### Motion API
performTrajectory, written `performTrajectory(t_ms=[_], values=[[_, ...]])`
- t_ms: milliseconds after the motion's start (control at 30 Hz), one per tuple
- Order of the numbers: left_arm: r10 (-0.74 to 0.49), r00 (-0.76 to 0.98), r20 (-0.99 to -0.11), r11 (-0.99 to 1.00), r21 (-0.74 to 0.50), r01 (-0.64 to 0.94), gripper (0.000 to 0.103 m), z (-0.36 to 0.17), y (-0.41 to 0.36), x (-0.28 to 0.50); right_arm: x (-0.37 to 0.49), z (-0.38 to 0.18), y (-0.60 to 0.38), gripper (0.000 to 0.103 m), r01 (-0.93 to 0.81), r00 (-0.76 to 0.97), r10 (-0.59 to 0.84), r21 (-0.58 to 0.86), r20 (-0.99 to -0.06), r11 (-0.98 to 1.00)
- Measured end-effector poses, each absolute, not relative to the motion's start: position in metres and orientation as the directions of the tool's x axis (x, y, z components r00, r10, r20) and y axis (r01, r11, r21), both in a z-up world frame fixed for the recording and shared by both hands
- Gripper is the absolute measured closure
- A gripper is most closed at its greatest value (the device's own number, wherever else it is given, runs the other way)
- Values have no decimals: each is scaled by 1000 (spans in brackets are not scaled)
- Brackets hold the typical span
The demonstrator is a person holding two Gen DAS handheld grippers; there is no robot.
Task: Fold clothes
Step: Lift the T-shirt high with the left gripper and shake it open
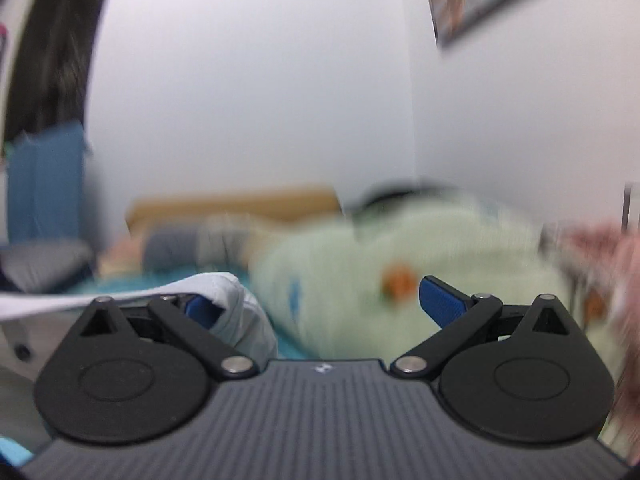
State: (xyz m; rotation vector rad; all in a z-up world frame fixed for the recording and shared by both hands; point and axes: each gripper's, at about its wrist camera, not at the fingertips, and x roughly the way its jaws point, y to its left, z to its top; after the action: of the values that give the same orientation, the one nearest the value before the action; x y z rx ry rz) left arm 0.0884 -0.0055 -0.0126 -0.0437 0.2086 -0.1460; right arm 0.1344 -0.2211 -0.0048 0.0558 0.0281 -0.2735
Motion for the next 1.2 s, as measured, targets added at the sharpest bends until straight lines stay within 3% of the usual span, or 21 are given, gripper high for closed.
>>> performTrajectory(t_ms=[200,333,467,633,767,900,967,1067,1200], values=[[-189,971,-145,968,-196,159,95,26,35,28,41,55,-194,0,197,977,-192,-43,96,979],[-268,910,-316,941,-288,177,89,5,44,34,22,41,-180,0,202,978,-195,-111,68,973],[-291,845,-449,940,-298,166,67,-22,36,45,31,27,-185,0,178,984,-179,-76,0,981],[-222,774,-593,975,-147,167,41,-57,4,63,29,27,-194,0,204,979,-204,-32,6,978],[-147,701,-698,989,-94,113,37,-79,-6,77,31,23,-205,0,238,971,-238,-3,14,971],[-67,777,-626,990,-141,-28,34,-69,17,72,46,11,-222,0,320,945,-319,1,-68,947],[-39,823,-567,974,-204,-94,19,-60,36,68,60,-1,-229,0,354,924,-358,-52,-136,934],[-8,866,-499,964,-235,-126,18,-51,51,66,80,-20,-238,0,359,900,-366,-75,-235,930],[51,918,-393,969,-201,-140,18,-17,55,55,66,5,-230,0,353,920,-353,-31,-169,935]])
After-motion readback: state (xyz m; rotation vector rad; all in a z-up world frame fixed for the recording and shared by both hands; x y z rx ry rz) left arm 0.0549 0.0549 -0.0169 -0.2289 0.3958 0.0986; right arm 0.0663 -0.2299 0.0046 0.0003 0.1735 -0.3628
